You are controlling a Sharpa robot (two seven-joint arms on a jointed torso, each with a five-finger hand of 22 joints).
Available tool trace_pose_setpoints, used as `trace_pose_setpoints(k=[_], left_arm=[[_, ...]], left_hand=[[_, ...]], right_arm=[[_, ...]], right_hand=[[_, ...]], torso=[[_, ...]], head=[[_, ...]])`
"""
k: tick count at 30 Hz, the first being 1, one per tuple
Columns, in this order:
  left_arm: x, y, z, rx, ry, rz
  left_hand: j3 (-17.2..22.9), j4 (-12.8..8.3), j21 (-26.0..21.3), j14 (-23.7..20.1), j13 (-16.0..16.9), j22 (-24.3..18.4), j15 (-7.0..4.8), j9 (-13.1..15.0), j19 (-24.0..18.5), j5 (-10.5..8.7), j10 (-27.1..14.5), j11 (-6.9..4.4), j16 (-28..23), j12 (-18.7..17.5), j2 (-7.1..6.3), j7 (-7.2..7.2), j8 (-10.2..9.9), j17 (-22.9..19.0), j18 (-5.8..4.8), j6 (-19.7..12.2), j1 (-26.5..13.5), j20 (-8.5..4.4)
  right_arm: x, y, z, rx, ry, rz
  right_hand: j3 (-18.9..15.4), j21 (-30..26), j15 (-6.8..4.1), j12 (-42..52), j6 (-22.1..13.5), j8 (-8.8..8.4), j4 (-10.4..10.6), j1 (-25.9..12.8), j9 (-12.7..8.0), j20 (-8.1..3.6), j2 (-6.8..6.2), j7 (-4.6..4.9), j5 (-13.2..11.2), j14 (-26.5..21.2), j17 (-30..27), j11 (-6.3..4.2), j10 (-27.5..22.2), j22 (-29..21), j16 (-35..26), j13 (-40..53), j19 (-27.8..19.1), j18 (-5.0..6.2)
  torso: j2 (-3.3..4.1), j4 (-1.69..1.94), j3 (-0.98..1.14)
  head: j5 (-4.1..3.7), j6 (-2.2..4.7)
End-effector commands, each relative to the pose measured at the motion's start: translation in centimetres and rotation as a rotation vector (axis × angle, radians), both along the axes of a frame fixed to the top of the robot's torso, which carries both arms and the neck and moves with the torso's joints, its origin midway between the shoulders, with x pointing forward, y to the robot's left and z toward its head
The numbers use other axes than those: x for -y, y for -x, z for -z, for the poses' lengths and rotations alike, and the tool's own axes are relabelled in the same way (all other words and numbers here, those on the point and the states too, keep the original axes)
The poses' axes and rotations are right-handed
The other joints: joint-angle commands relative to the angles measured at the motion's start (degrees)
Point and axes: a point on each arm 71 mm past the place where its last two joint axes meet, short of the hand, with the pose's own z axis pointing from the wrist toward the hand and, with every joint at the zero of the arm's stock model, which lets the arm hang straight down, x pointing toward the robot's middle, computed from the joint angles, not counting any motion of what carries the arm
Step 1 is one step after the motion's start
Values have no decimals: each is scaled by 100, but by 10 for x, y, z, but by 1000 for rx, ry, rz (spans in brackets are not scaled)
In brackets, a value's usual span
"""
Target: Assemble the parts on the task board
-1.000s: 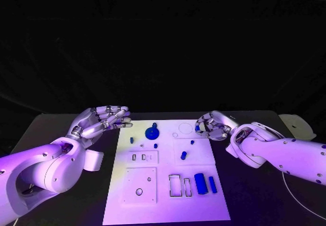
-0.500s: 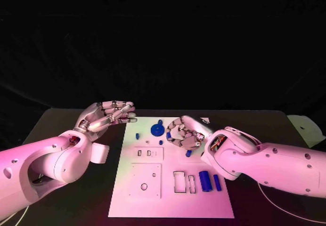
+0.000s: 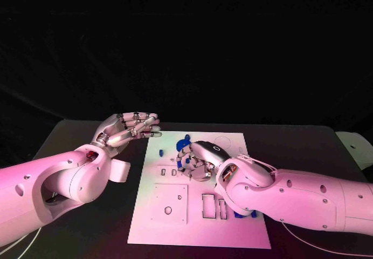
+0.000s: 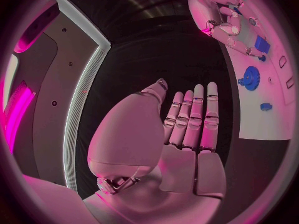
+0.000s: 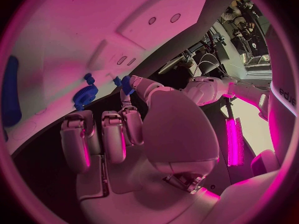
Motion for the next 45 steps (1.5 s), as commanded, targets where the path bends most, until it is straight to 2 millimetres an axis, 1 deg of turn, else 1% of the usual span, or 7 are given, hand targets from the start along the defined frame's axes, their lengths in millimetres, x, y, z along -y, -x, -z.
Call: trace_pose_setpoints(k=[1, 13, 20, 22, 26, 41, 45], left_arm=[[2, 1, -1, 4, 10, 20], [2, 1, -1, 3, 10, 21], [2, 1, -1, 2, 10, 22], [2, 1, -1, 1, 9, 21], [2, 1, -1, 1, 9, 21], [2, 1, -1, 0, 9, 21], [2, 1, -1, 0, 9, 21]], left_hand=[[13, -15, -29, 21, 4, -5, 31, -5, 57, 5, 46, -12, -20, -34, -28, 130, -19, 5, 83, -5, -4, 1], [13, -15, -29, 21, 4, -5, 31, -5, 57, 5, 46, -12, -20, -34, -28, 130, -19, 5, 83, -5, -4, 1], [13, -15, -29, 21, 4, -5, 31, -5, 57, 5, 46, -12, -20, -34, -28, 130, -19, 5, 83, -5, -4, 1], [13, -15, -29, 21, 4, -5, 31, -5, 57, 5, 46, -12, -20, -34, -28, 130, -19, 5, 83, -5, -4, 1], [13, -15, -29, 21, 4, -5, 31, -5, 57, 5, 46, -12, -20, -34, -28, 130, -19, 5, 83, -5, -4, 1], [19, -19, -36, 24, 4, -14, 30, -5, 63, 5, 60, -15, -33, -44, -28, 127, -20, 14, 82, 2, -3, 1], [19, -19, -36, 24, 4, -14, 30, -5, 63, 5, 60, -15, -33, -44, -28, 127, -20, 14, 82, 2, -3, 1]], right_arm=[[-5, 1, 7, 6, 71, 4], [-11, 1, 18, 10, 126, 1], [-12, 1, 20, 15, 150, 9], [-11, 1, 21, 15, 158, 15], [-10, 0, 22, 16, 168, 24], [-8, -2, 24, 12, 186, 36], [-9, -2, 24, 10, 189, 34]], right_hand=[[4, 25, -42, -23, 40, 149, 14, -49, 119, -41, -8, -30, -27, 617, 1506, -17, 11, 1505, 32, 621, 620, -39], [-10, 25, -47, -23, 39, 173, 22, -110, 131, -45, -43, -37, -60, 617, 1506, -23, 14, 1505, 32, 623, 620, -39], [-16, 25, -49, -24, 36, 179, 23, -128, 133, -47, -58, -39, -71, 617, 1506, -25, 14, 1505, 32, 622, 620, -39], [-16, 25, -49, -24, 36, 179, 23, -128, 133, -47, -58, -39, -71, 617, 1506, -25, 14, 1505, 32, 622, 620, -39], [-21, 25, -50, -28, 34, 184, 24, -143, 135, -48, -73, -40, -78, 617, 1506, -26, 12, 1505, 32, 619, 620, -39], [-39, 25, -52, -48, 17, 194, 38, -202, 139, -52, -120, -38, -91, 617, 1506, -26, -3, 1505, 32, 604, 620, -39], [-49, 25, -50, -70, -21, 185, 41, -234, 133, -52, -162, -29, -98, 617, 1506, -20, -21, 1505, 32, 588, 620, -39]], torso=[[5, 1, 4], [2, -5, 7], [2, 4, 6], [-1, 5, 1], [0, 0, 0], [-3, 4, -1], [-2, 1, 0]], head=[[18, -31], [57, -123], [52, -151], [46, -158], [47, -156], [32, -155], [34, -151]])
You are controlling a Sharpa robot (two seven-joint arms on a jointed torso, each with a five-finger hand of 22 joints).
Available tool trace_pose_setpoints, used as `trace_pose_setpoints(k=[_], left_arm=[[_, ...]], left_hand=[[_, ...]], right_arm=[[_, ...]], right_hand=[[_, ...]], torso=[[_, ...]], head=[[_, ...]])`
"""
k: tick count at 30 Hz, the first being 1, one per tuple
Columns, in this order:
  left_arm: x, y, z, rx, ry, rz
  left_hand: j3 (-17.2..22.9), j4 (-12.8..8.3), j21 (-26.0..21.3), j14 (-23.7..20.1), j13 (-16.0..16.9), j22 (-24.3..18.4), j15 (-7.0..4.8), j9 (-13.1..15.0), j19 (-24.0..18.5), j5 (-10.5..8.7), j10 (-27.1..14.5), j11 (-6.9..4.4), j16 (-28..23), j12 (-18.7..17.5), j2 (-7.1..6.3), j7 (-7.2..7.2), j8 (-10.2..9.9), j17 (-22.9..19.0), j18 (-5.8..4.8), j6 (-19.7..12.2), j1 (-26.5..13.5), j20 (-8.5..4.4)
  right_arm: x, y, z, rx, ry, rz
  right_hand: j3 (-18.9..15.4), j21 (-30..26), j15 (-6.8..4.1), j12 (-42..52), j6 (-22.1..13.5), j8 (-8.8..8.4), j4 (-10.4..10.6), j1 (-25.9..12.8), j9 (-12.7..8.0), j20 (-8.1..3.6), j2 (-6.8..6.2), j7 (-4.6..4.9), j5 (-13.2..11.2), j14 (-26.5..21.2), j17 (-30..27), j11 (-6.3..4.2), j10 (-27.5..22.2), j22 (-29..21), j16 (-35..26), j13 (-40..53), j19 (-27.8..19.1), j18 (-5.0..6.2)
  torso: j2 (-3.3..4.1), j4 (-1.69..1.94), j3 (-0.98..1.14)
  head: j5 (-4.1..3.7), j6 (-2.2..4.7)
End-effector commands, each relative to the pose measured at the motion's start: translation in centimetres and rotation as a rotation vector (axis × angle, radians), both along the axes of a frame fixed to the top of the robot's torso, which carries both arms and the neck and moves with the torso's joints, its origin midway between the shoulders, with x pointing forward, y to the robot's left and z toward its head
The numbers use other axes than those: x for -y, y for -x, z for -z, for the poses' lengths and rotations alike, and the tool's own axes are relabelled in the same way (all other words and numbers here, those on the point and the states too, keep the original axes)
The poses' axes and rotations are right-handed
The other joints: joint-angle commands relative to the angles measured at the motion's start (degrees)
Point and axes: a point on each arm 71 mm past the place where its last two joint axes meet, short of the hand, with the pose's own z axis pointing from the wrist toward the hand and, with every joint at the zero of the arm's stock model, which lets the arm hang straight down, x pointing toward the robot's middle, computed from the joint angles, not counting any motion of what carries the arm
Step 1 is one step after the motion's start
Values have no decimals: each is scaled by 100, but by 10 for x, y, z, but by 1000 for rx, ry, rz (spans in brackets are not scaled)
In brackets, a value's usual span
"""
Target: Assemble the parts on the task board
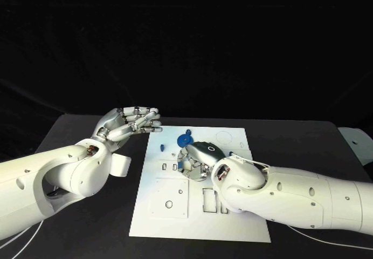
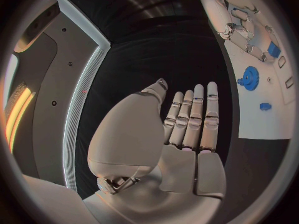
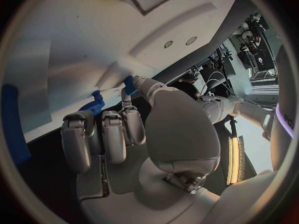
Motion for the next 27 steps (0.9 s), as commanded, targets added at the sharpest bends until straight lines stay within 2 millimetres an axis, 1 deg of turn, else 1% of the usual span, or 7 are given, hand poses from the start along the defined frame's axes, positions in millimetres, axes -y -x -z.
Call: trace_pose_setpoints(k=[1, 10, 13, 15, 19, 23, 27], left_arm=[[2, 1, -1, 4, 10, 19], [2, 1, -1, 4, 9, 19], [2, 1, -1, 3, 9, 19], [2, 1, -1, 3, 9, 19], [2, 1, -1, 3, 9, 19], [2, 1, -1, 3, 9, 19], [2, 1, -1, 3, 9, 19]], left_hand=[[19, -20, -36, 24, 4, -5, 30, -5, 21, 5, 38, 7, -33, -20, -28, 127, -20, 5, 83, 2, -3, 1], [19, -20, -36, 24, 4, -5, 30, -5, 21, 5, 38, 7, -33, -20, -28, 127, -20, 5, 83, 2, -3, 1], [19, -20, -36, 24, 4, -5, 30, -5, 21, 5, 38, 7, -33, -20, -28, 127, -20, 5, 83, 2, -3, 1], [19, -20, -36, 24, 4, -5, 30, -5, 21, 5, 38, 7, -33, -20, -28, 127, -20, 5, 83, 2, -3, 1], [19, -20, -36, 24, 4, -5, 30, -5, 21, 5, 38, 7, -33, -20, -28, 127, -20, 5, 83, 2, -3, 1], [19, -20, -36, 24, 4, -5, 30, -5, 21, 5, 38, 7, -33, -20, -28, 127, -20, 5, 83, 2, -3, 1], [18, -18, -41, 25, 3, -12, 31, -6, 24, 4, 41, 9, -43, -31, -32, 129, -25, 12, 82, 2, -11, 1]], right_arm=[[2, 0, 7, -23, 50, 9], [0, 0, 7, -26, 49, -1], [0, 0, 6, -24, 45, 1], [0, 0, 6, -20, 39, 2], [0, 0, 5, -12, 25, 0], [0, 1, 4, -6, 13, -1], [0, 2, 2, 9, -7, -1]], right_hand=[[-16, 25, -26, -36, -32, -11, 11, -48, -18, -31, -22, -8, -21, 597, 1509, -15, -34, 1509, 32, 578, 599, -39], [-28, 25, -4, -85, -126, -49, 38, -123, -43, -17, -93, 28, -35, 597, 1509, 15, -77, 1509, 32, 541, 599, -39], [-31, 25, 19, -125, -211, -95, 56, -165, -69, 0, -134, 63, -44, 597, 1509, 44, -116, 1509, 32, 510, 599, -39], [-16, 25, 73, -255, -410, -212, 73, -196, -131, 40, -180, 142, -46, 597, 1509, 111, -241, 1509, 32, 409, 599, -39], [-22, 25, 124, -310, -546, -297, 88, -228, -178, 86, -236, 202, -61, 597, 1509, 167, -305, 1509, 32, 365, 599, -39], [-72, 25, 173, -378, -683, -392, 147, -294, -234, 141, -283, 249, -271, 594, 1500, 218, -389, 1509, 28, 308, 599, -39], [-145, 25, 195, -416, -772, -458, 180, -311, -270, 165, -331, 273, -371, 591, 1487, 242, -443, 1509, 22, 274, 599, -39]], torso=[[0, -5, 1], [-2, -2, 1], [-2, -2, -2], [-1, -2, 0], [-1, -2, 2], [0, 1, 1], [-1, -2, 1]], head=[[1, 0], [-1, -1], [-2, 3], [-2, 3], [-4, 4], [-9, 13], [-11, 17]])
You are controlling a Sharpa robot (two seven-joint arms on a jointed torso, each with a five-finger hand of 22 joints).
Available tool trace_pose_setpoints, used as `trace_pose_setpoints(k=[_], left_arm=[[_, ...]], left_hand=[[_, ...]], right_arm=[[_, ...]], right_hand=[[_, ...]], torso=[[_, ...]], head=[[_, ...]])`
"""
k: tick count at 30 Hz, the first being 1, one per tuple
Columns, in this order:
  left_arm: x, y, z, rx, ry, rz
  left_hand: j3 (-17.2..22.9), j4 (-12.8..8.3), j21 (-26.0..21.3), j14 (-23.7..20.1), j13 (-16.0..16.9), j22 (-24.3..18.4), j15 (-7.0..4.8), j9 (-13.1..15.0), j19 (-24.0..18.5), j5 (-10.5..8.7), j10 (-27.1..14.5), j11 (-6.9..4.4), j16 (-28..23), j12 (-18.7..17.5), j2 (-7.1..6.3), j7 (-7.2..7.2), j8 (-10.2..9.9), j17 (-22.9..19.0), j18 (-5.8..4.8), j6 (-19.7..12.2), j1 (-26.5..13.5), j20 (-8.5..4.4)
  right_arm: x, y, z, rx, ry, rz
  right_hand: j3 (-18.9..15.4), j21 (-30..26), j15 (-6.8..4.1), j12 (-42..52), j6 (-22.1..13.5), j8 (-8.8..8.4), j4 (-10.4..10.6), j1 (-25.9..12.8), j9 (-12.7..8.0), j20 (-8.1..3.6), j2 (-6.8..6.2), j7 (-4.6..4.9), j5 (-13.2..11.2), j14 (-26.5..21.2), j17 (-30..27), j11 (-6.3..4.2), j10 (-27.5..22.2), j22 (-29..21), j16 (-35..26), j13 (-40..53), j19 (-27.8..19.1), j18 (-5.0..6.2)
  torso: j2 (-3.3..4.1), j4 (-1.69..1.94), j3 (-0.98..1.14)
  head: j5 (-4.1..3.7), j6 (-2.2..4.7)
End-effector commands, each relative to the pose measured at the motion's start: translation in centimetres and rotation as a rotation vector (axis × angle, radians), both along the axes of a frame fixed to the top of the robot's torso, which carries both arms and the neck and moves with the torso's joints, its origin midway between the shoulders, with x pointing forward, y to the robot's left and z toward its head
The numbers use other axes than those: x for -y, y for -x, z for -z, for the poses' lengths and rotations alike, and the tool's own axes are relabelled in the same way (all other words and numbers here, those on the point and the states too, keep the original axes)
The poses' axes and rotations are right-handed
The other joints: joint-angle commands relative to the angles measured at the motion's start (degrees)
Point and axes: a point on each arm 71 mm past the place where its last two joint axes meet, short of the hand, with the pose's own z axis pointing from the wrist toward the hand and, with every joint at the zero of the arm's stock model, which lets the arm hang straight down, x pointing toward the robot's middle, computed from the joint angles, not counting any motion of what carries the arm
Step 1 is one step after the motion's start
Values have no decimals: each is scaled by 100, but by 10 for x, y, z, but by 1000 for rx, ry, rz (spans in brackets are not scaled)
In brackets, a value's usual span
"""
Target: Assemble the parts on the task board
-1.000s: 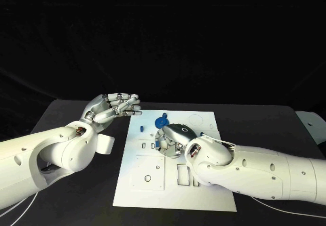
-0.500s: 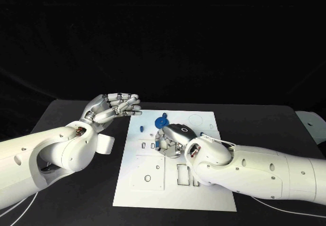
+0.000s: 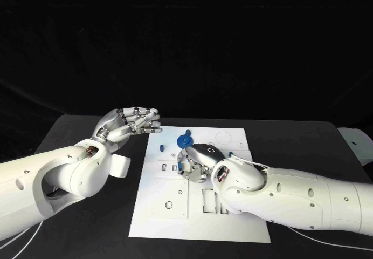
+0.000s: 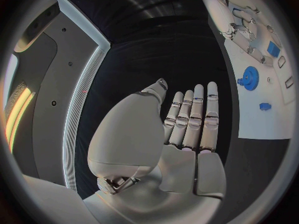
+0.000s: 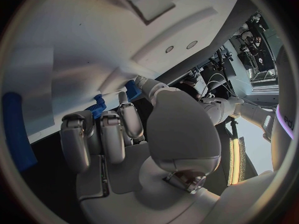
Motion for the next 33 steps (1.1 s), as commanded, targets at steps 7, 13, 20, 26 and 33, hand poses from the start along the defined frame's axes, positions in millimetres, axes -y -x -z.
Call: trace_pose_setpoints(k=[7, 13, 20, 26, 33], left_arm=[[1, -1, 1, 7, -43, 27], [1, -5, 8, -10, -192, 53], [5, -17, 28, -119, -444, 124], [15, -29, 45, -219, -721, 211], [33, -42, 52, -296, -1012, 278]], left_hand=[[-98, 37, -31, 65, 9, -25, 23, 0, 48, 4, 94, -5, -33, -40, -147, 117, -23, 37, 85, 26, -147, 3], [-297, 173, 254, 813, 97, 69, -226, 47, 594, 35, 732, -209, 368, 178, -190, -20, 48, 320, 77, 206, -294, -219], [-514, 309, 1528, 2075, 506, 722, -756, 355, 1753, 47, 1720, -648, 2691, 675, -82, -377, 394, 1954, 61, 683, -790, -837], [-736, 355, 3560, 3026, 1855, 2409, -954, 943, 2044, 8, 1652, -823, 6274, 2060, 101, -546, 868, 5890, -42, 506, -1397, -1084], [-705, 360, 5753, 3471, 3413, 5360, -1046, 1701, 2755, 9, 1034, -929, 7156, 3805, 217, -640, 1570, 7197, -414, 209, -1255, -1162]], right_arm=[[8, 10, -12, 72, -95, -7], [31, 15, -30, 84, -218, -15], [81, -3, -60, -26, -395, 72], [124, -20, -81, -81, -484, 170], [148, -27, -86, -101, -508, 223]], right_hand=[[-1306, 25, 110, -58, -262, -276, 501, 343, -161, 121, 35, 79, -181, 592, 1455, 87, -151, 1505, 6, 204, 599, -40], [-1632, 25, 109, -23, -101, -253, 738, 826, -203, 124, 214, 64, 170, 578, 1405, 63, -136, 1505, -18, 203, 599, -40], [-1371, 25, 59, -32, 73, -157, 693, 1037, -204, 74, 341, 19, 553, 554, 1323, 13, -151, 1505, -60, 186, 599, -40], [-1341, 25, 42, 3, 169, -83, 728, 971, -187, 57, 320, -8, 557, 562, 1349, -8, -117, 1505, -48, 209, 599, -40], [-1337, 25, 39, -5, 179, -74, 733, 959, -185, 55, 319, -11, 559, 560, 1342, -12, -124, 1505, -51, 200, 599, -40]], torso=[[-9, 3, 4], [-40, -9, 3], [-149, -30, 14], [-242, -25, 28], [-305, -13, 52]], head=[[-10, 21], [5, 35], [45, 0], [56, -50], [89, -109]])
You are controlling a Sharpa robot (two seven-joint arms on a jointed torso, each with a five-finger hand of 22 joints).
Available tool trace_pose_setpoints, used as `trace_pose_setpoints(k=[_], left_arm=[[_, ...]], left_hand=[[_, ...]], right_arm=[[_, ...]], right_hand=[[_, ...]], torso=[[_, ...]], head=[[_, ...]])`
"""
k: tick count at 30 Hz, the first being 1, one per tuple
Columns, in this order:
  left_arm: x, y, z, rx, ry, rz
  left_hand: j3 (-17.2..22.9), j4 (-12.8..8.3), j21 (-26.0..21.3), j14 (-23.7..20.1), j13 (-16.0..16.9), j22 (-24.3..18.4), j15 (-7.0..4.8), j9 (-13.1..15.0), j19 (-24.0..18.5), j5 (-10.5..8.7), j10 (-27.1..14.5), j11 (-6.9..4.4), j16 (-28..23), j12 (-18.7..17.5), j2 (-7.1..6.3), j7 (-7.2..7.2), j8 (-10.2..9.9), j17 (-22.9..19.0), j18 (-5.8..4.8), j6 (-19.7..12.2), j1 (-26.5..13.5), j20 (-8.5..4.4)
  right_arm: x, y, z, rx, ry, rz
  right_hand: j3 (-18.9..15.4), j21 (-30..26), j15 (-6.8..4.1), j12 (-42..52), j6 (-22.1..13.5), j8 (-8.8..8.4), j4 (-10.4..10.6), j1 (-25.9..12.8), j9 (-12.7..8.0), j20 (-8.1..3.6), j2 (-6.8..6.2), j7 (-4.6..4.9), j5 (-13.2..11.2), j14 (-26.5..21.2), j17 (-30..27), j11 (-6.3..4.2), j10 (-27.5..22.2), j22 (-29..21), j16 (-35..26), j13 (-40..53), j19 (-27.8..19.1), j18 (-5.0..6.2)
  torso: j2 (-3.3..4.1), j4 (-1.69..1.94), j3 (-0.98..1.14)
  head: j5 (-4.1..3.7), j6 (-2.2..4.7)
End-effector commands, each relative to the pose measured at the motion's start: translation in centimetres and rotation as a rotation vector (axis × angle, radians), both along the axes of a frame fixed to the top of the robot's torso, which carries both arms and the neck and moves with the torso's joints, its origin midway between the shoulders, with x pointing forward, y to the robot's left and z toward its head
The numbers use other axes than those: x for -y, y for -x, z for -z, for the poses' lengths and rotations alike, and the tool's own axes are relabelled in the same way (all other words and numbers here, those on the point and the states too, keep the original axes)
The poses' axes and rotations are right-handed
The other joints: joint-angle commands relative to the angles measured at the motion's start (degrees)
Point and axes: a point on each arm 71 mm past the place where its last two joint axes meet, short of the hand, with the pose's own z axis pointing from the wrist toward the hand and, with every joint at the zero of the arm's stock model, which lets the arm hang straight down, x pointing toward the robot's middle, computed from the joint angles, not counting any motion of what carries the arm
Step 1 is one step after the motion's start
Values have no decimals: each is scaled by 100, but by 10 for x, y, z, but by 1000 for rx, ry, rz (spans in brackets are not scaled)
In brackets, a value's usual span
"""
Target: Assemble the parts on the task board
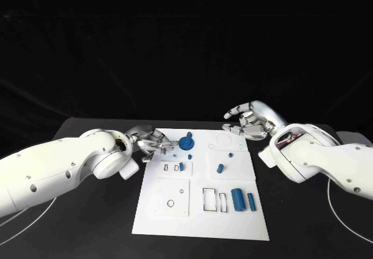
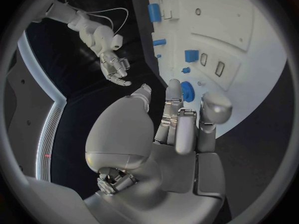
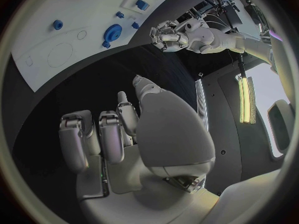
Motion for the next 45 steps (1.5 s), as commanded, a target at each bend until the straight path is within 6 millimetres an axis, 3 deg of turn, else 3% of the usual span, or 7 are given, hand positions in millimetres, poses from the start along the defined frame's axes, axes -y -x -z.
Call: trace_pose_setpoints(k=[1, 2, 6, 10, 12, 19, 45], left_arm=[[5, -1, 11, -90, -312, 85], [9, -3, 11, -93, -343, 99], [20, -8, 9, -84, -431, 134], [31, -13, 7, -70, -489, 160], [34, -14, 6, -66, -507, 170], [47, -17, 1, -46, -553, 200], [68, -26, 6, -57, -607, 238]], left_hand=[[176, 4, 342, 467, 327, 526, -46, 143, 175, -17, -78, -23, 117, 363, 10, -15, 128, 1099, -116, -65, 175, -17], [235, 0, 384, 475, 418, 591, -50, 169, 195, -18, -82, -28, 135, 455, 13, -20, 149, 1127, -126, -80, 206, -20], [463, 12, 721, 519, 1367, 1146, -83, 477, 377, -20, 153, -66, 228, 1434, -65, -69, 439, 1269, -214, -104, -74, -43], [388, 11, 785, 531, 1670, 1251, -97, 714, 399, -26, 239, -89, 252, 1755, -106, -104, 650, 1306, -229, -92, -428, -61], [256, 15, 811, 534, 1755, 1293, -113, 852, 403, -26, 244, -108, 258, 1848, -104, -128, 754, 1317, -235, -123, -670, -74], [-61, 21, 871, 539, 1857, 1400, -135, 1102, 418, -27, 230, -132, 268, 1958, -23, -158, 903, 1333, -251, -211, -985, -95], [21, 4, 933, 552, 1890, 1512, -137, 1278, 432, -20, 202, -138, 294, 1996, 176, -164, 948, 1374, -268, -290, -713, -94]], right_arm=[[3, -1, 1, -51, -66, -19], [4, -2, 1, -53, -66, -17], [5, -3, 1, -58, -65, -16], [5, -4, 1, -60, -60, -14], [6, -4, 1, -60, -57, -12], [6, -5, 2, -62, -45, -8], [7, -8, 5, -74, -23, 4]], right_hand=[[18, 25, -29, 18, 41, 30, 10, -49, 8, -38, -22, -18, 32, 550, 1339, -30, 16, 1507, -6, 200, 609, -39], [18, 25, -30, 10, 42, 32, 11, -54, 8, -39, -25, -18, 32, 547, 1329, -30, 8, 1507, -11, 192, 609, -39], [18, 25, -31, 6, 43, 33, 12, -57, 8, -39, -27, -19, 31, 546, 1327, -31, 5, 1507, -12, 189, 609, -39], [18, 25, -31, 6, 43, 33, 12, -57, 8, -39, -27, -19, 31, 546, 1327, -31, 5, 1507, -12, 189, 609, -39], [17, 25, -33, 4, 45, 38, 16, -68, 9, -41, -33, -21, 32, 544, 1318, -32, 3, 1507, -17, 186, 609, -39], [15, 25, -34, 1, 47, 41, 19, -79, 10, -43, -40, -23, 37, 544, 1321, -34, 0, 1507, -16, 183, 609, -39], [19, 25, -43, -15, 39, 55, 34, -141, 10, -52, -62, -29, 94, 535, 1288, -41, -14, 1507, -33, 165, 609, -39]], torso=[[-57, 13, 19], [-62, 15, 21], [-81, 20, 32], [-89, 21, 38], [-80, 24, 29], [-68, 23, 30], [-64, 14, 25]], head=[[9, -41], [7, -44], [21, -72], [30, -94], [28, -101], [30, -130], [20, -221]])
